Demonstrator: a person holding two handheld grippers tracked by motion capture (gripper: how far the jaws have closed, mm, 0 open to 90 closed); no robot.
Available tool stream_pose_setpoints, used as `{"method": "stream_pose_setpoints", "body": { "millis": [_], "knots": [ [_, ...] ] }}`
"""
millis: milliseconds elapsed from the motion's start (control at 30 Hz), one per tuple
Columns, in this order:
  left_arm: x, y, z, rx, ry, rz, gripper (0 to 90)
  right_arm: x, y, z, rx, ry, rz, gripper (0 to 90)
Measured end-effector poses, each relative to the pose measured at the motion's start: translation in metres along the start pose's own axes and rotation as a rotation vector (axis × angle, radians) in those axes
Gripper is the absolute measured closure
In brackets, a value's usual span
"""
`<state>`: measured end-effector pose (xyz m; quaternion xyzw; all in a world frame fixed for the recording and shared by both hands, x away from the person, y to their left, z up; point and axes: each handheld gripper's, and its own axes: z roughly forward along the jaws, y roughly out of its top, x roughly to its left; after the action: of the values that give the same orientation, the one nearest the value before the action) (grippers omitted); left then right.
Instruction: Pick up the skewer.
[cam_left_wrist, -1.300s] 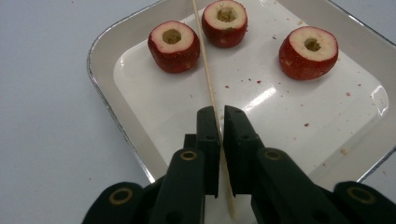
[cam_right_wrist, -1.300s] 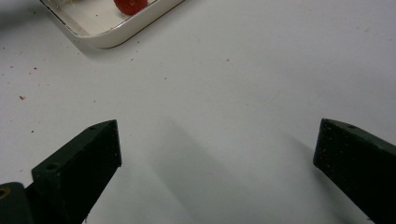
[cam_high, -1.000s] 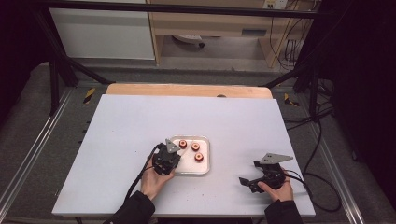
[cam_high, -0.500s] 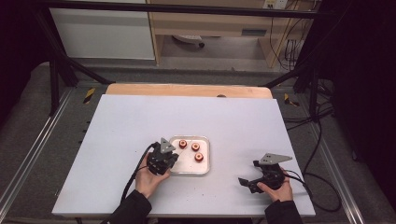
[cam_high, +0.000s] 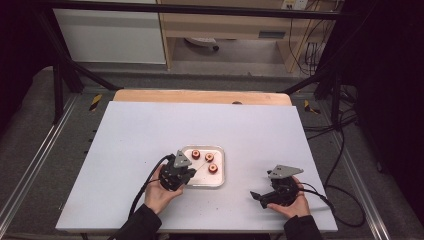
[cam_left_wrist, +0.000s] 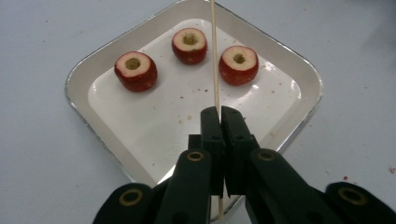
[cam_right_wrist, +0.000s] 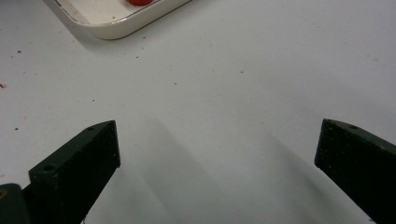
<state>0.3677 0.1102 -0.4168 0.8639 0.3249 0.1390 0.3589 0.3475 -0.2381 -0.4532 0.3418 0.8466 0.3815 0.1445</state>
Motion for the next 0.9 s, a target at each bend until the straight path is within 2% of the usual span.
{"method": "stream_pose_setpoints", "body": {
  "millis": [167,200,300,333,400,433,467,500,533,567,600,633,667,733,767,833,900],
  "knots": [
    [-0.007,0.003,0.000,0.007,-0.024,0.028,88.7,0.007,0.005,0.002,0.006,-0.007,-0.043,1.4],
    [-0.010,0.004,0.000,0.012,-0.033,0.043,88.7,0.010,0.007,0.002,0.006,-0.011,-0.066,1.8],
    [-0.014,0.005,0.000,0.020,-0.043,0.059,88.7,0.014,0.009,0.002,0.011,-0.022,-0.092,2.0],
    [-0.018,0.007,0.000,0.025,-0.054,0.073,88.8,0.018,0.012,0.002,0.010,-0.030,-0.122,2.9],
    [-0.020,0.007,0.000,0.027,-0.058,0.078,88.7,0.020,0.013,0.002,0.009,-0.033,-0.136,3.1],
    [-0.022,0.008,0.000,0.033,-0.062,0.087,88.7,0.021,0.015,0.002,0.007,-0.040,-0.152,3.4],
    [-0.026,0.010,-0.001,0.042,-0.073,0.108,88.8,0.025,0.017,0.002,0.008,-0.052,-0.189,4.3],
    [-0.026,0.010,-0.001,0.042,-0.073,0.108,88.7,0.025,0.017,0.002,0.008,-0.052,-0.189,4.3],
    [-0.030,0.012,-0.001,0.053,-0.080,0.131,88.8,0.029,0.020,0.002,0.016,-0.067,-0.225,4.8],
    [-0.030,0.012,-0.001,0.053,-0.080,0.131,88.8,0.029,0.020,0.002,0.016,-0.067,-0.225,4.8],
    [-0.034,0.014,-0.001,0.059,-0.086,0.147,88.7,0.033,0.022,0.003,0.028,-0.080,-0.262,5.8],
    [-0.034,0.014,-0.001,0.059,-0.086,0.147,88.7,0.033,0.022,0.003,0.028,-0.080,-0.262,5.8],
    [-0.037,0.016,-0.001,0.071,-0.091,0.164,88.7,0.037,0.026,0.003,0.024,-0.088,-0.296,6.8],
    [-0.039,0.018,-0.002,0.082,-0.098,0.175,88.7,0.040,0.030,0.003,0.029,-0.095,-0.328,8.0],
    [-0.039,0.018,-0.002,0.082,-0.098,0.175,88.7,0.040,0.030,0.003,0.029,-0.095,-0.328,8.0],
    [-0.040,0.019,-0.002,0.092,-0.103,0.186,88.7,0.043,0.033,0.003,0.021,-0.102,-0.365,10.0],
    [-0.042,0.021,-0.001,0.109,-0.107,0.200,88.7,0.048,0.037,0.004,0.029,-0.108,-0.424,13.1]
  ]
}}
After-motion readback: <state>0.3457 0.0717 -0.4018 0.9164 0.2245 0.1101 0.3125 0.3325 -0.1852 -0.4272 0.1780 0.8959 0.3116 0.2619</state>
